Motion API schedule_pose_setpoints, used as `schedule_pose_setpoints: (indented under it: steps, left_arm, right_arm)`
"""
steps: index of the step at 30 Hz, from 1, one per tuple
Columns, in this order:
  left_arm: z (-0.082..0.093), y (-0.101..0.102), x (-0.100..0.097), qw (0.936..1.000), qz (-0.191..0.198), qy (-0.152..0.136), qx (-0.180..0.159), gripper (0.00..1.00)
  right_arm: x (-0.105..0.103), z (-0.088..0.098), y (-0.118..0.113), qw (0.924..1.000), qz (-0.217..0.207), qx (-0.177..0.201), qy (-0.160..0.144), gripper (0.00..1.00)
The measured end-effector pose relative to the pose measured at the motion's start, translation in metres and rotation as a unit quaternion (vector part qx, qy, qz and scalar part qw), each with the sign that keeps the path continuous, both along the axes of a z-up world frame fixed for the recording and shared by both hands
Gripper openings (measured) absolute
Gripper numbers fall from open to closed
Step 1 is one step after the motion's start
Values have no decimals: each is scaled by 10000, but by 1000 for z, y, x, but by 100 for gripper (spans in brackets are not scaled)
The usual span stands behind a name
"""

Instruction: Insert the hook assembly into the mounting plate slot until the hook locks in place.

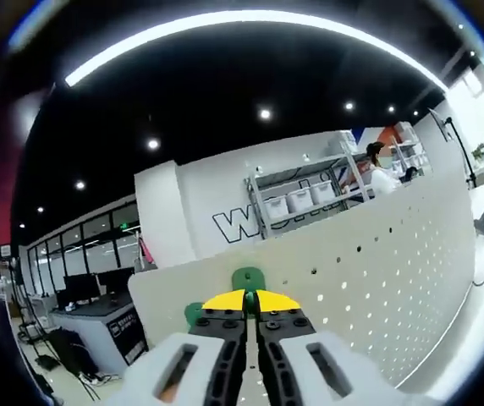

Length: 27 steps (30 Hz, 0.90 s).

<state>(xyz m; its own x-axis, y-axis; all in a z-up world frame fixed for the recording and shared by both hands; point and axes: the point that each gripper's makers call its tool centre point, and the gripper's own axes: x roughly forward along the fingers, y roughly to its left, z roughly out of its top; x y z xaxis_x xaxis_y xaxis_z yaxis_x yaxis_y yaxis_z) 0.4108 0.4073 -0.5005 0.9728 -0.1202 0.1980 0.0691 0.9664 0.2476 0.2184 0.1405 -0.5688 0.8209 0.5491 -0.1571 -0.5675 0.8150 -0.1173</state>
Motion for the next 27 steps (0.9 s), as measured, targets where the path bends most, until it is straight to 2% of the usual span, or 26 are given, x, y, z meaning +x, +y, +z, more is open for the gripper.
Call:
schedule_pose_setpoints:
  steps: [4,8,15,27]
  left_arm:
    - [-3,-2,-1,10000,-51,22,-20,1]
    - [-5,-3,-1,9997,-78,-3,-224,1]
    - [-6,-2,0,9990,-74,-126,-421,2]
    - [-12,-3,0,9984,-141,-233,-497,2]
  right_arm:
    - [1,1,5,10000,41,32,-8,34]
    - [0,2,8,10000,96,5,-22,34]
    - [0,1,-1,10000,27,-10,-2,34]
    - [0,-1,1,10000,81,-27,31,34]
